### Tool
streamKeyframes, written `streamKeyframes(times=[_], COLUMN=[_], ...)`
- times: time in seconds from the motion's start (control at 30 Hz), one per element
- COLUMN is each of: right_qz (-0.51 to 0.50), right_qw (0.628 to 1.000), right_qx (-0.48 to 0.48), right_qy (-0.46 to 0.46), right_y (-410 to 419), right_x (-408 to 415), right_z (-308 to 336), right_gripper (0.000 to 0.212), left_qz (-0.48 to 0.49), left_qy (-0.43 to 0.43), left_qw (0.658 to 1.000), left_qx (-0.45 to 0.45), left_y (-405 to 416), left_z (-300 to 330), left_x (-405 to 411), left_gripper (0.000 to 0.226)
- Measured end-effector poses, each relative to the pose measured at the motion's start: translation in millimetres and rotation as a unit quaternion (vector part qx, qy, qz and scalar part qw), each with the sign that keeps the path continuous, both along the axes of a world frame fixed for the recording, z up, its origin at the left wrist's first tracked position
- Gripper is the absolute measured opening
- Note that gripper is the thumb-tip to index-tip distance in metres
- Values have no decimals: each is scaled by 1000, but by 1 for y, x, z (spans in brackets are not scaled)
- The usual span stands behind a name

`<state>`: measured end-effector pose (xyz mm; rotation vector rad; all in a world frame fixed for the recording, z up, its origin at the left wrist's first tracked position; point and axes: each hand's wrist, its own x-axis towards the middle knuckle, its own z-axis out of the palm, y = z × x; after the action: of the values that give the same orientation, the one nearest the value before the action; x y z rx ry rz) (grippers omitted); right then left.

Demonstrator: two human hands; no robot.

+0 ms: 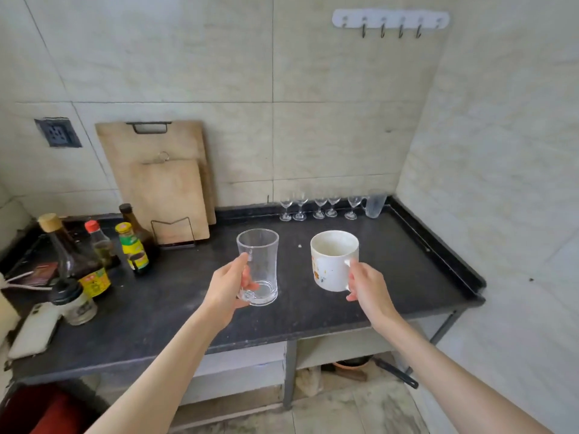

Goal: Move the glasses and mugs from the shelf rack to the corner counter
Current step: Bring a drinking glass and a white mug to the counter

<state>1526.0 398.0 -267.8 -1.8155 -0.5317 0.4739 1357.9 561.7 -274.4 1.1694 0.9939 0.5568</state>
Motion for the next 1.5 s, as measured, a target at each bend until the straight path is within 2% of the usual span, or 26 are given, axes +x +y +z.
streamKeyframes(times=[0.17,0.43,0.63,0.77,0.87,0.97,1.07,1.2,1.37,1.5], right_qz=[4,63,111,118,120,119,121,124,131,141], right_qw=[999,992,981,977,976,976,974,969,964,959], right_qx=[-27,-70,-132,-135,-112,-96,-90,-86,-74,-57], right_qy=[42,81,85,113,141,157,171,193,218,239], right_y=[51,155,215,248,271,288,299,309,320,323], right_x=[74,207,273,298,312,321,325,329,333,336], right_z=[-31,-74,-120,-151,-169,-182,-192,-206,-213,-214], right_gripper=[33,36,37,37,36,37,35,33,29,28], left_qz=[3,40,65,76,79,85,82,90,88,77], left_qy=[34,78,96,109,113,101,98,85,65,69], left_qw=[999,995,992,990,989,990,990,990,992,993], left_qx=[-23,-47,-51,-46,-45,-50,-62,-66,-62,-62], left_y=[49,131,170,197,216,229,242,253,266,273], left_z=[-36,-75,-113,-136,-152,-160,-169,-177,-186,-187], left_x=[74,210,273,299,314,324,330,340,351,357], left_gripper=[32,23,29,32,46,27,33,24,36,31])
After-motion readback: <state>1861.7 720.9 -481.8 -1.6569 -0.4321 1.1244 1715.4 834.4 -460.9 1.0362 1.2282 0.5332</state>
